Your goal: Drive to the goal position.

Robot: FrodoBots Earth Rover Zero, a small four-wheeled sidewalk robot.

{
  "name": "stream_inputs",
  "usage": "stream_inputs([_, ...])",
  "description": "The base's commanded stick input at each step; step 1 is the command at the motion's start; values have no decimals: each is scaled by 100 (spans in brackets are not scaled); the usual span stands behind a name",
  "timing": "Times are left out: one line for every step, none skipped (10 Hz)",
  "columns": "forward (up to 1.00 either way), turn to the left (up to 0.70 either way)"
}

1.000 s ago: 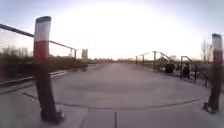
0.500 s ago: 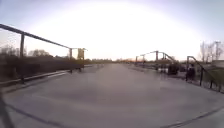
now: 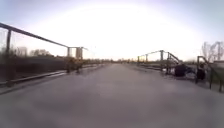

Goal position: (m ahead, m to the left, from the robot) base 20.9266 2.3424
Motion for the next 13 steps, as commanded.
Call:
stream_inputs([100, -17])
stream_inputs([100, 1])
stream_inputs([100, 1])
stream_inputs([100, 1])
stream_inputs([100, -9])
stream_inputs([100, -27])
stream_inputs([100, -39])
stream_inputs([100, -39])
stream_inputs([100, -39])
stream_inputs([100, -5])
stream_inputs([100, 1])
stream_inputs([100, 1])
stream_inputs([100, 1])
